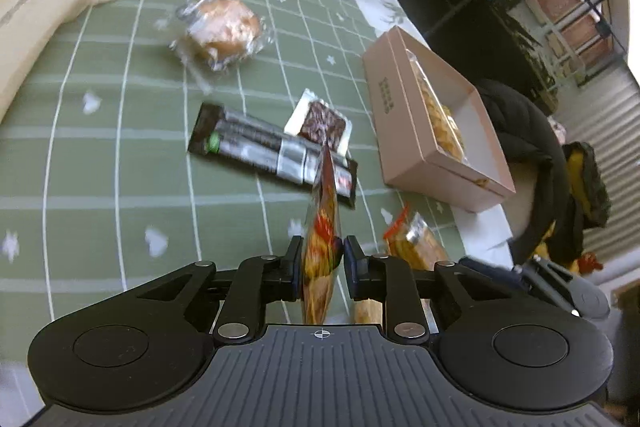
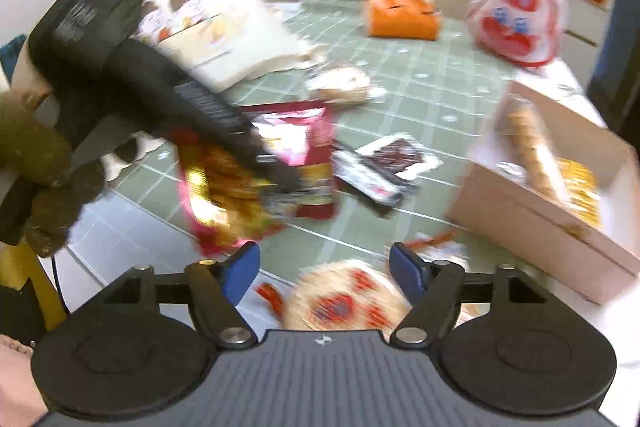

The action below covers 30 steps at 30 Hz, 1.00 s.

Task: Organize snacks
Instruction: 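Lift the red snack bag with the left tool while the right reaches the round cookie packet, then grasp the round rice cracker with the right tool while the left holds the red bag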

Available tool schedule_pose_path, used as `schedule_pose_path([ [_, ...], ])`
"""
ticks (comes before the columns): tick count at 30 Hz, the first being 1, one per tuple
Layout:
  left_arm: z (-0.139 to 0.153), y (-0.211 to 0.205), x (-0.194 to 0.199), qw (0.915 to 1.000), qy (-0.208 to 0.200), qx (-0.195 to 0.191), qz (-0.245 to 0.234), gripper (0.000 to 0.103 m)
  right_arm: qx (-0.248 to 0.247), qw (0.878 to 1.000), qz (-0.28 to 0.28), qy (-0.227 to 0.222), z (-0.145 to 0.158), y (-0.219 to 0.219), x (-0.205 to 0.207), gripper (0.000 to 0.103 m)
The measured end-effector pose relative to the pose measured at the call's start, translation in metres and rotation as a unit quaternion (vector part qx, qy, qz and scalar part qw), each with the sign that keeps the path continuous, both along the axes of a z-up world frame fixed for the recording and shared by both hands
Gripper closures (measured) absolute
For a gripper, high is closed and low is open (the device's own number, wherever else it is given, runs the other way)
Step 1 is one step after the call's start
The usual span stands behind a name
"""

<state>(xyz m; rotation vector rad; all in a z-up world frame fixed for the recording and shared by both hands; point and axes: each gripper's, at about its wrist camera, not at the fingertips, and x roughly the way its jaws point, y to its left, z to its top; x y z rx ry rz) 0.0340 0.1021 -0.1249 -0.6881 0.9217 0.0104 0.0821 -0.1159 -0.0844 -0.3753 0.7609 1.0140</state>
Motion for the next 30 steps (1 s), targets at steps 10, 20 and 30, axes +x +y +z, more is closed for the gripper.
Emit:
schedule_pose_path([
  [10, 0.000, -0.019, -0.045, 0.9998, 0.014, -0.001, 0.012, 0.079, -0.040, 0.999, -0.003, 0.028, -0.019, -0.011, 0.010, 0.030],
  [20, -0.001, -0.030, -0.040, 0.9994, -0.013, 0.029, 0.011, 0.074, -0.055, 0.998, 0.025, 0.000, -0.033, 0.032, -0.012, 0.031],
  [30, -0.010, -0.013, -0.035, 0.9979, -0.012, -0.017, 0.061, 0.076, -0.063, 0.997, 0.043, -0.020, -0.029, 0.025, -0.026, 0.031],
])
